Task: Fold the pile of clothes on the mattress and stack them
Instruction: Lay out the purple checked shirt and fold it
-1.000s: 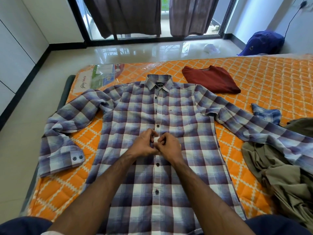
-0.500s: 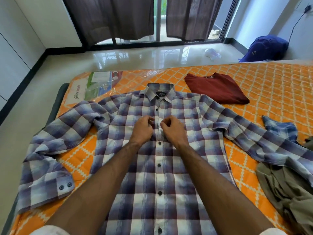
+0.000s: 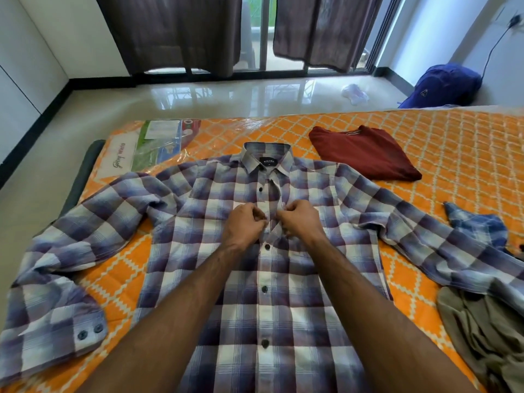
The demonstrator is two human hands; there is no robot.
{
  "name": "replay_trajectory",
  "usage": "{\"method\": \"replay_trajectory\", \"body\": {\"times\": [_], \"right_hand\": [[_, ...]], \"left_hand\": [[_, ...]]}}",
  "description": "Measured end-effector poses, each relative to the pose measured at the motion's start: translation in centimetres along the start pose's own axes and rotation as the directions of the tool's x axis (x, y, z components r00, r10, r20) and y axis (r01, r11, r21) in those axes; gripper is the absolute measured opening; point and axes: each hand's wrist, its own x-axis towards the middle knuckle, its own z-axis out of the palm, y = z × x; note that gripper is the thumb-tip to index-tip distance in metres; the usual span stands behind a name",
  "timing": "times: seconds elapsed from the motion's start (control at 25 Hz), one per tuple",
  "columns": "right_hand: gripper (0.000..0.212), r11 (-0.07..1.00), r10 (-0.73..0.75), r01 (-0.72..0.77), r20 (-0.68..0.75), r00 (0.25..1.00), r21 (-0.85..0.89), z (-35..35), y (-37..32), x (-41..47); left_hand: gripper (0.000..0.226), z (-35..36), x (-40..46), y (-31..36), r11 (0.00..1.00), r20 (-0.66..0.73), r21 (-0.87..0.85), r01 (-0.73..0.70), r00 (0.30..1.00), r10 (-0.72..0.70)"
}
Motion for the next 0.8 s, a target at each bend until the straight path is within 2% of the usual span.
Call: {"method": "replay_trajectory", "body": {"times": [0.12,0.2,0.28,0.4,0.56,0.72,0.8], "right_hand": [[0.013,0.998,0.047,-0.048,0.007,0.999,0.049,0.6,-0.6,0.0],[0.011,0.993,0.079,-0.081,0.021,0.997,0.086,1.0,-0.8,0.3],[0.011,0.972,0.130,-0.140,0.065,0.989,0.187,1.6,-0.6,0.3],[0.012,0.938,0.166,-0.186,0.092,0.982,0.293,2.4,0.4,0.0],[0.011,0.955,0.117,-0.132,0.072,0.991,0.267,3.0,1.3,0.1],[0.015,0.974,0.081,-0.075,-0.019,0.997,0.213,3.6,1.4,-0.4],[0.010,0.958,0.081,-0.064,-0.053,0.995,0.278,4.1,1.6,-0.6]], "left_hand": [[0.009,-0.3,0.4,1.0,0.991,-0.032,0.120,0.062,0.998,-0.059],[0.007,-0.6,0.6,1.4,0.991,-0.018,0.072,0.114,0.993,-0.113],[0.004,-0.9,0.4,1.5,0.967,0.014,-0.126,0.222,0.975,-0.222],[0.005,-0.7,-0.1,1.3,0.834,0.103,-0.410,0.369,0.928,-0.359],[0.007,-0.1,-0.3,0.7,0.775,0.095,-0.516,0.364,0.924,-0.371],[0.009,0.0,-0.4,0.4,0.782,0.089,-0.513,0.353,0.928,-0.361],[0.007,0.1,-0.4,0.2,0.795,0.086,-0.501,0.341,0.934,-0.347]]}}
